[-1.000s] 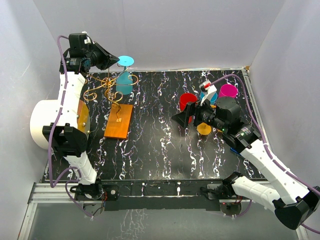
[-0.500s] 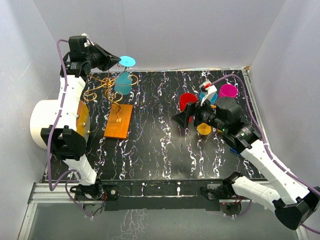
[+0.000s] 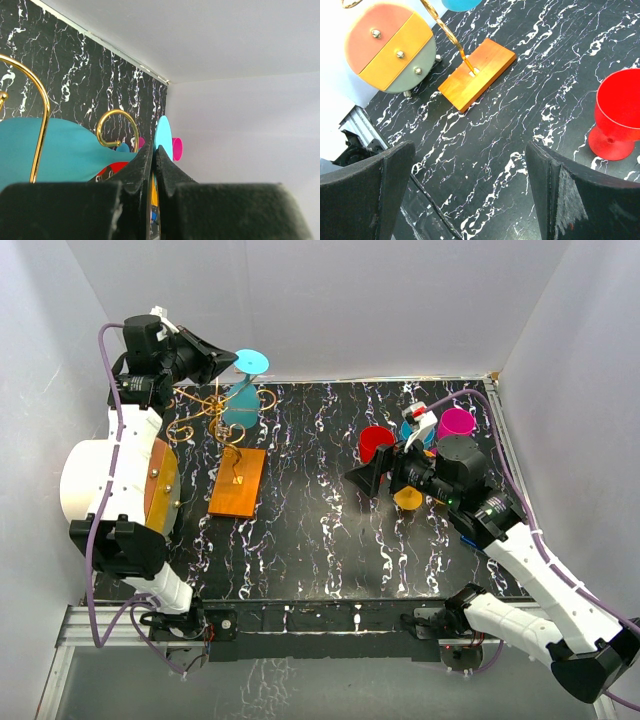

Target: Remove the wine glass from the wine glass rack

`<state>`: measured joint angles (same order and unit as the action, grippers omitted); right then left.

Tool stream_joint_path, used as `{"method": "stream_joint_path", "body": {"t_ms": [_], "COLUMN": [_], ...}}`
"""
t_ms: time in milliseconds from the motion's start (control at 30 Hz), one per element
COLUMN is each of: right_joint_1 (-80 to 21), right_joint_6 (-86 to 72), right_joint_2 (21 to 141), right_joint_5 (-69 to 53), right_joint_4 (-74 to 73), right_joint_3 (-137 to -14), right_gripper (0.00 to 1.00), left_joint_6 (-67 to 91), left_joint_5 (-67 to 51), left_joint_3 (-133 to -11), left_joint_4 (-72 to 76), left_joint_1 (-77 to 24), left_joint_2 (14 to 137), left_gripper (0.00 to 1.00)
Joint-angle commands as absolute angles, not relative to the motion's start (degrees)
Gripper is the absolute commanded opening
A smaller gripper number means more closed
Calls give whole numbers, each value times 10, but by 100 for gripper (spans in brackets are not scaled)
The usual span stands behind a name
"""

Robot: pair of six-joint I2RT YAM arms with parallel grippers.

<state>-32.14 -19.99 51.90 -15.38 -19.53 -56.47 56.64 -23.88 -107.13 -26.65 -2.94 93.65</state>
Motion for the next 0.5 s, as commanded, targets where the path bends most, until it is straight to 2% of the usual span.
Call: {"method": "stream_joint_path", "body": {"t_ms": [0, 467], "right_joint_1": [-321, -321], "right_joint_6": [-205, -207], "right_joint_2": [503, 504], "right_joint_5": [-159, -159], "right_joint_4": [-174, -172], "right_joint_3": [-573, -572], "right_gripper": [91, 91], "left_joint_6": [570, 626], "left_joint_5": [-253, -266], "left_joint_3": [-1050, -1031], "left_joint_4": [-258, -197], "left_joint_1": [-22, 39], "left_joint_2": [890, 887], "left_gripper": [0, 0]}}
